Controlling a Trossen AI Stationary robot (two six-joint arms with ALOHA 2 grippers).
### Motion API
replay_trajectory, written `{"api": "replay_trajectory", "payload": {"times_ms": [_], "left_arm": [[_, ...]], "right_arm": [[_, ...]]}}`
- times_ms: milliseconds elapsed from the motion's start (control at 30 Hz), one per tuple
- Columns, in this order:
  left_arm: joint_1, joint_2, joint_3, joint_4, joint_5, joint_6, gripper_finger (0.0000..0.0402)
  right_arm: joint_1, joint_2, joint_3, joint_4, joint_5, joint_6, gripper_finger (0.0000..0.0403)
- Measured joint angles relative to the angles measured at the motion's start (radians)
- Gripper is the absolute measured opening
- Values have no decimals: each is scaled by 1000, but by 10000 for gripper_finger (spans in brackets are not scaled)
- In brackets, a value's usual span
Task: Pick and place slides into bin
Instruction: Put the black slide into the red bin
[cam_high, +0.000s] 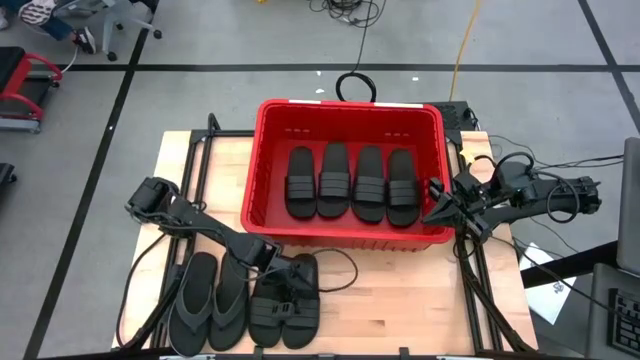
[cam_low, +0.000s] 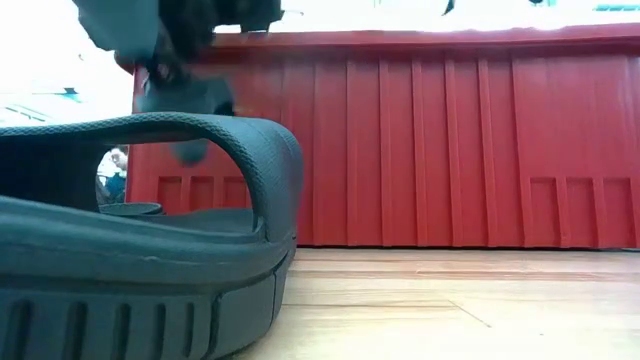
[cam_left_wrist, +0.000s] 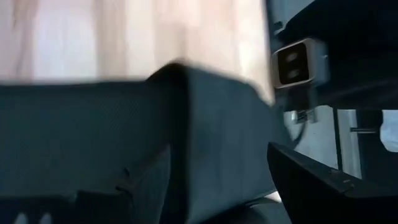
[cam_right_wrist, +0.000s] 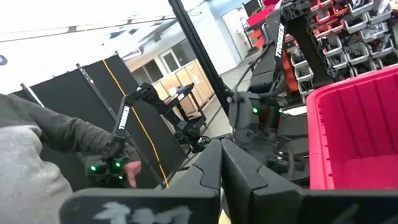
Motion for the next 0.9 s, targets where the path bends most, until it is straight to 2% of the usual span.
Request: {"api": "replay_trajectory", "payload": {"times_ms": [133,233,333,433,633,767,900], "left_arm": [[6,0,-74,26,14,-54,270],[7,0,-126,115,51,-100,263],[7,0,-151,184,61,-133,240],[6,0,-143,215,72,-127,194],[8,1,-65,198,92,-4,26],[2,-1,38,109,142,29,13],[-19,0,179,-107,188,122,3]], "right_arm": [[0,0,0,0,10,11,0],[0,0,0,0,10,10,0],[0,0,0,0,10,-27,0],[0,0,0,0,17,-68,0],[0,1,0,-12,78,-82,0],[0,1,0,-29,108,-112,0],[0,2,0,-40,126,-114,0]]}}
